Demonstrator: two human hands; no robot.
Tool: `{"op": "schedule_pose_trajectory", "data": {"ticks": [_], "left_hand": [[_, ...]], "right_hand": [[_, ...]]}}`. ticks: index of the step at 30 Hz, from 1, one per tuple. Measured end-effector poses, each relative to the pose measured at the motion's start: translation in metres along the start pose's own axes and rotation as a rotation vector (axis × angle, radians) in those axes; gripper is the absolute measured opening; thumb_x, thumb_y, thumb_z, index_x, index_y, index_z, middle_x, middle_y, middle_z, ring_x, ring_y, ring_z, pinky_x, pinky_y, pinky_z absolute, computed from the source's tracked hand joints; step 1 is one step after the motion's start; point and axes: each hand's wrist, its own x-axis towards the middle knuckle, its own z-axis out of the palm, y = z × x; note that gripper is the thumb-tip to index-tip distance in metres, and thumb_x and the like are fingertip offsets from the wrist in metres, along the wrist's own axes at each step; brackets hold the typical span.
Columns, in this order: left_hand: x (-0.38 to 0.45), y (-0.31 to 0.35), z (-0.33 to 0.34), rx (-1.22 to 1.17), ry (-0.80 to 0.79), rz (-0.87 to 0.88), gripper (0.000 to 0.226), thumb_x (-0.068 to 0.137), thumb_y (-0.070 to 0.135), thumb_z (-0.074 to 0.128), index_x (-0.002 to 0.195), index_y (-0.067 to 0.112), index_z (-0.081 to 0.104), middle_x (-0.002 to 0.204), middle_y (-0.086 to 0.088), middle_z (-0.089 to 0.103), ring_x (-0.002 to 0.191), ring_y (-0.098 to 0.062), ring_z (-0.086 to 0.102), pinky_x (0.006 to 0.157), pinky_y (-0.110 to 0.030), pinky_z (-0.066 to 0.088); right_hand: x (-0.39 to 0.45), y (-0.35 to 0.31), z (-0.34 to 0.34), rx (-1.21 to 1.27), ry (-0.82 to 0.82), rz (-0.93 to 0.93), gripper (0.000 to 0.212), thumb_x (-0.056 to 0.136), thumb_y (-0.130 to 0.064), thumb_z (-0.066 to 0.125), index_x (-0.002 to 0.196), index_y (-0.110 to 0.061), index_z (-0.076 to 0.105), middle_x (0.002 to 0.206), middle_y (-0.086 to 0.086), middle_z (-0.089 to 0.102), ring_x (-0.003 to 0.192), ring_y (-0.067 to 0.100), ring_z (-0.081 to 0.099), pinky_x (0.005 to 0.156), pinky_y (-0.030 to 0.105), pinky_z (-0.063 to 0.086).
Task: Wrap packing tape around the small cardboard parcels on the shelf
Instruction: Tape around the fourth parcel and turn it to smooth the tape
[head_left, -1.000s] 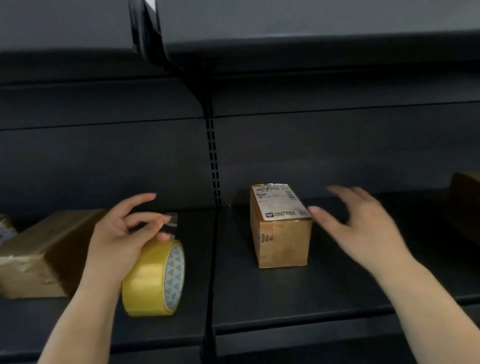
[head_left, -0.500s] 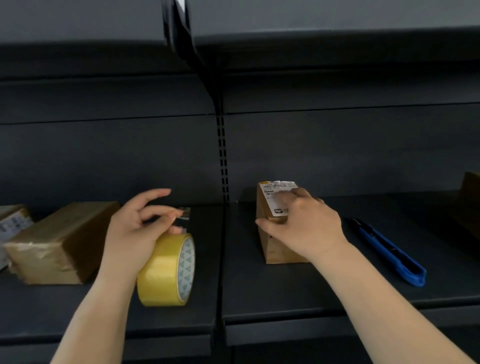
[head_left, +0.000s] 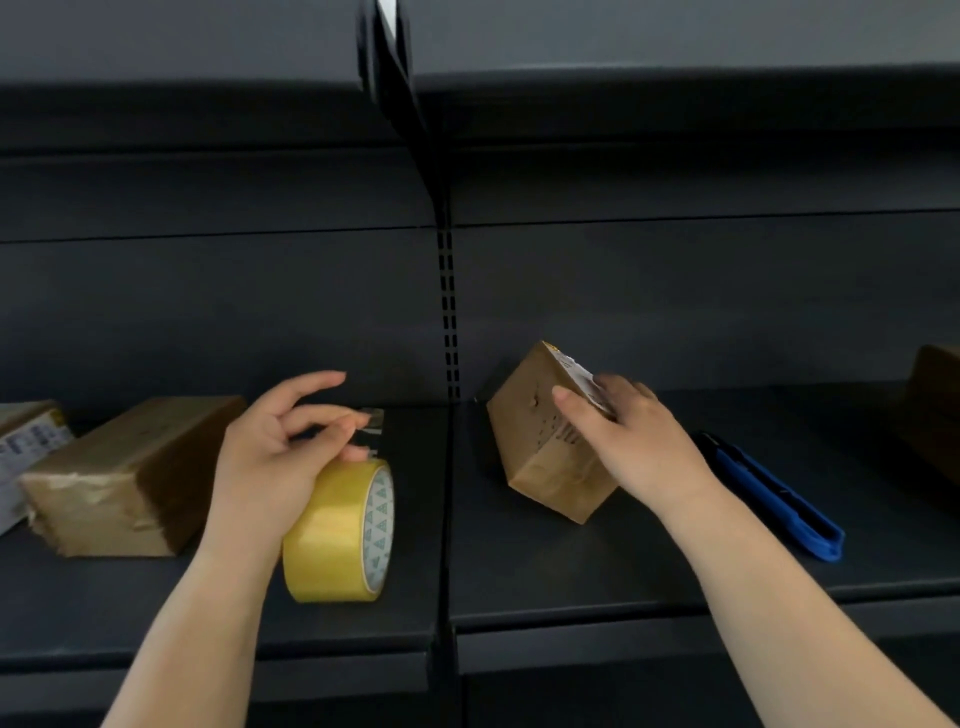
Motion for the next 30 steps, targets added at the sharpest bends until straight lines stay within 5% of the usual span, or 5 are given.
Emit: {"op": "schedule_pose_trajectory", "data": {"ticks": [9, 13, 16, 25, 30], "left_hand": [[-0.003, 0.005, -0.010, -0.035, 0.047, 0.003, 0.038, 0.081, 0.006, 0.065, 0.103, 0.037, 0.062, 0.083, 0.009, 0.075, 0.065, -0.008, 0.071, 0.083, -0.031, 0.050], [-0.005, 0.008, -0.015, -0.052, 0.043, 0.001, 0.038, 0.080, 0.006, 0.065, 0.100, 0.038, 0.062, 0.081, 0.008, 0.075, 0.064, -0.008, 0.071, 0.085, -0.034, 0.051], [-0.008, 0.011, -0.017, -0.060, 0.023, -0.004, 0.039, 0.080, 0.004, 0.064, 0.100, 0.037, 0.062, 0.080, 0.008, 0.075, 0.062, -0.007, 0.070, 0.086, -0.036, 0.051], [-0.018, 0.023, 0.004, -0.116, -0.077, -0.011, 0.037, 0.080, 0.001, 0.063, 0.101, 0.032, 0.062, 0.079, 0.002, 0.076, 0.059, -0.012, 0.070, 0.070, -0.026, 0.058], [-0.021, 0.031, 0.027, -0.127, -0.202, 0.039, 0.038, 0.079, -0.001, 0.063, 0.101, 0.029, 0.061, 0.076, 0.002, 0.075, 0.057, -0.012, 0.069, 0.063, -0.020, 0.056]], "right_hand": [[-0.027, -0.001, 0.011, 0.130, -0.198, 0.140, 0.081, 0.080, -0.075, 0.028, 0.147, -0.032, 0.016, 0.150, 0.000, 0.029, 0.118, 0.025, 0.049, 0.061, 0.033, 0.059], [-0.036, 0.000, 0.008, -0.260, -0.068, -0.167, 0.081, 0.078, -0.077, 0.028, 0.147, -0.041, 0.006, 0.155, -0.009, 0.018, 0.135, 0.021, 0.032, 0.094, 0.038, 0.046], [-0.034, 0.004, 0.006, -0.244, -0.146, -0.401, 0.073, 0.079, -0.068, 0.042, 0.144, -0.045, 0.017, 0.154, -0.021, 0.013, 0.142, 0.011, 0.011, 0.110, 0.037, 0.029], [-0.014, 0.010, 0.003, -0.244, -0.145, -0.450, 0.066, 0.076, -0.070, 0.043, 0.137, -0.042, 0.039, 0.147, -0.019, 0.031, 0.139, 0.008, 0.022, 0.113, 0.036, 0.025], [-0.031, -0.034, 0.009, 0.316, -0.186, -0.539, 0.040, 0.070, -0.056, 0.069, 0.098, -0.027, 0.071, 0.092, -0.012, 0.070, 0.089, -0.001, 0.063, 0.083, 0.021, 0.050]]}}
